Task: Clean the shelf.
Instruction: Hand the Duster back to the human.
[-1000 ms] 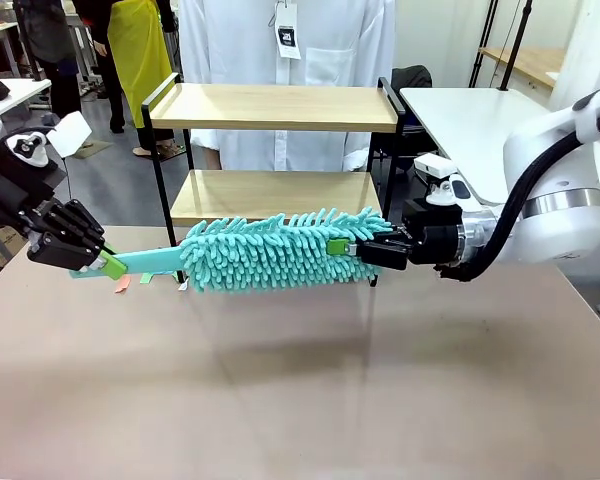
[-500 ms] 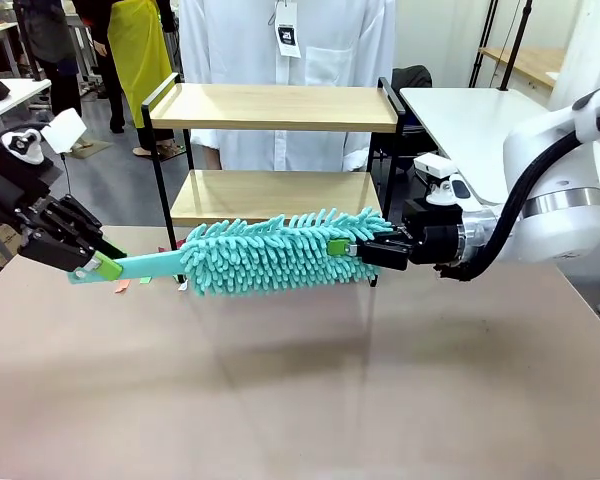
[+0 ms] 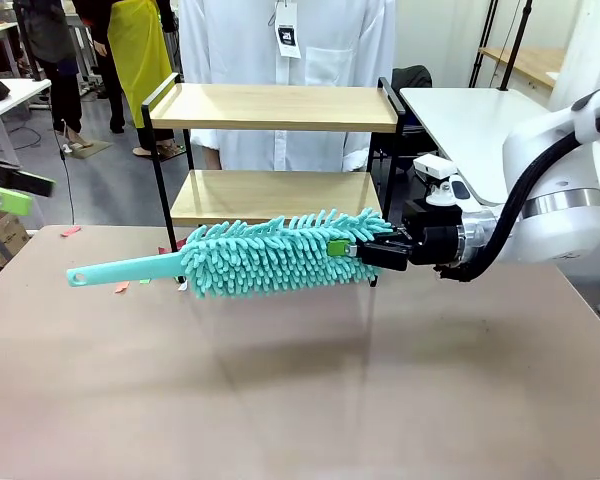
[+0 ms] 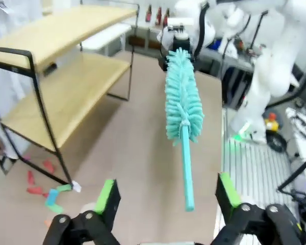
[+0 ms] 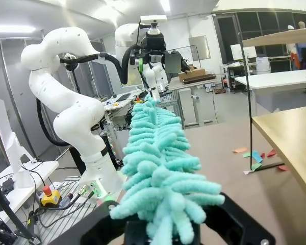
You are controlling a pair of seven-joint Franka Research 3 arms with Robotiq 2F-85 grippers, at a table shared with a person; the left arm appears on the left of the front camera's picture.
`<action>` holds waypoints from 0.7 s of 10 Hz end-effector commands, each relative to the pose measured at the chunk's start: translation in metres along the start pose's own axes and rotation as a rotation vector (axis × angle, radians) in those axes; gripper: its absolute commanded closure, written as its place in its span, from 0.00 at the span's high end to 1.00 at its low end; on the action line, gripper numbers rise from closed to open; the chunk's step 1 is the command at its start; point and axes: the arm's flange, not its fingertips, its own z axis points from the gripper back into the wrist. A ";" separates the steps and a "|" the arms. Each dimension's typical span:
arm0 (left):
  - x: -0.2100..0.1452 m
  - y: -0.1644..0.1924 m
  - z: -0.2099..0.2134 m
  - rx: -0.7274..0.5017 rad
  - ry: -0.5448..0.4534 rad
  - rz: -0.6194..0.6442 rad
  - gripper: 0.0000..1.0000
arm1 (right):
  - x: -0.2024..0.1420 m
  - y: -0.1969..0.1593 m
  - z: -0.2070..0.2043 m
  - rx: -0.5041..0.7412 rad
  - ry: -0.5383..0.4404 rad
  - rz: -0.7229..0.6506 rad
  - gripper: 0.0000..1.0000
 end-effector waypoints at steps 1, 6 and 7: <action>-0.015 0.009 0.023 0.026 -0.098 -0.009 1.00 | 0.002 0.000 0.000 -0.004 0.000 0.002 0.00; -0.025 0.006 0.043 0.059 -0.109 0.005 1.00 | 0.022 0.007 0.006 -0.053 -0.061 0.033 0.16; -0.025 0.006 0.043 0.059 -0.109 0.005 1.00 | 0.045 0.015 0.013 -0.099 -0.096 0.084 0.16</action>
